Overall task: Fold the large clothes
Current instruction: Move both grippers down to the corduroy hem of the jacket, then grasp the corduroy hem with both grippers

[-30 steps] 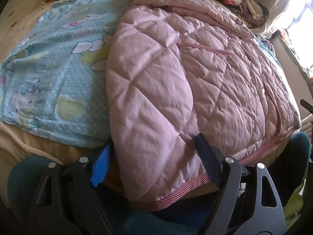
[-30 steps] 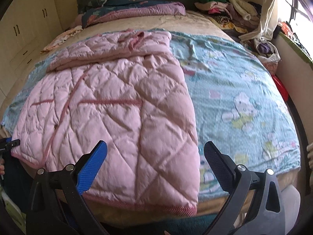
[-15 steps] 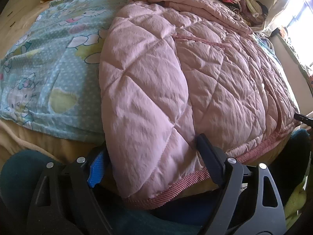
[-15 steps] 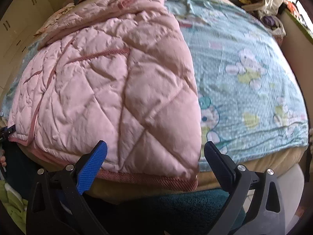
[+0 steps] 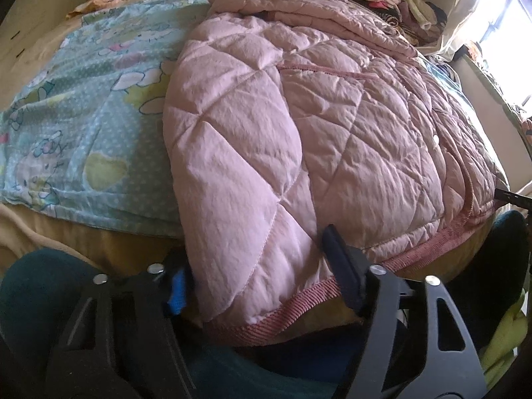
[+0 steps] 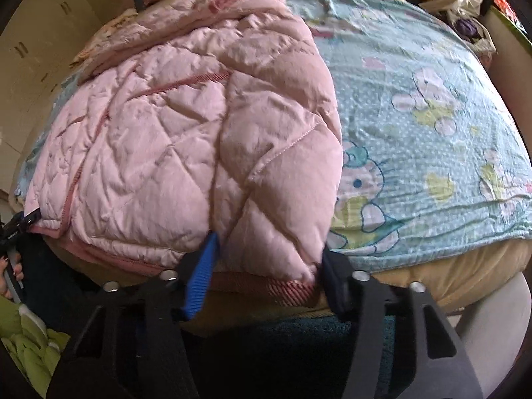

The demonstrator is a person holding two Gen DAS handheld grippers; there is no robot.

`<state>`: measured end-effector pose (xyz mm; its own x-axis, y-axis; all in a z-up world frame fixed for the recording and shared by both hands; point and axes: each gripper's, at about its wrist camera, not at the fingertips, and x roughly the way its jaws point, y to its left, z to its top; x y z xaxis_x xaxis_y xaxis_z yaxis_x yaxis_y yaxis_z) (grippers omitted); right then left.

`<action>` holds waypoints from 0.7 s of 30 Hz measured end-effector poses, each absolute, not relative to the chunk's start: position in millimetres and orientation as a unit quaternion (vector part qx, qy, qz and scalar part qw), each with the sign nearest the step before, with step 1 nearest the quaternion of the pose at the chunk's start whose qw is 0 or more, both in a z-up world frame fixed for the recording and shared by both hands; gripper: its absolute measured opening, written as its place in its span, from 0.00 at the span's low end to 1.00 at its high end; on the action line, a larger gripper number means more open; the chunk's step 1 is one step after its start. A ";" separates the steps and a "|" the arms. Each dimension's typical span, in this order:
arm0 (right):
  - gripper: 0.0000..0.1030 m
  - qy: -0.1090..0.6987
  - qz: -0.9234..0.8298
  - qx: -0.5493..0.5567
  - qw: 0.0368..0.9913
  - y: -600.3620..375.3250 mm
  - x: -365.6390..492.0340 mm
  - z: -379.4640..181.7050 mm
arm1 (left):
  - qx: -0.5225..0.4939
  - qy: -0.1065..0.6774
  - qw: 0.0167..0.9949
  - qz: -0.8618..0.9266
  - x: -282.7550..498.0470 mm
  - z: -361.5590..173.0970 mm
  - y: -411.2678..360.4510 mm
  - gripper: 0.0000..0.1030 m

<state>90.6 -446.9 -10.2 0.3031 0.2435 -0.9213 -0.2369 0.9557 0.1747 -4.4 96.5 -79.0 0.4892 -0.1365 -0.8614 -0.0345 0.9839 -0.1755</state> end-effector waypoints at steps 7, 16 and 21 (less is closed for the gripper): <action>0.21 0.521 0.163 0.018 0.837 -451.9 80.0 4.9 | -0.083 0.481 0.872 -0.039 -6.5 -66.7 95.4 0.25; 0.16 0.445 0.186 0.044 0.875 -452.8 74.6 36.0 | -0.097 0.442 0.890 -0.050 -4.3 -40.2 100.0 0.14; 0.15 0.402 0.199 0.046 0.893 -447.7 80.3 62.8 | -0.094 0.414 0.904 -0.054 1.9 -18.3 99.4 0.13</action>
<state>80.3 -447.7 62.8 0.5976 0.3929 -0.6989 -0.3192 0.9162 0.2422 1.9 99.4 -18.3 0.6518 -0.1747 -0.7380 0.0193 0.9766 -0.2141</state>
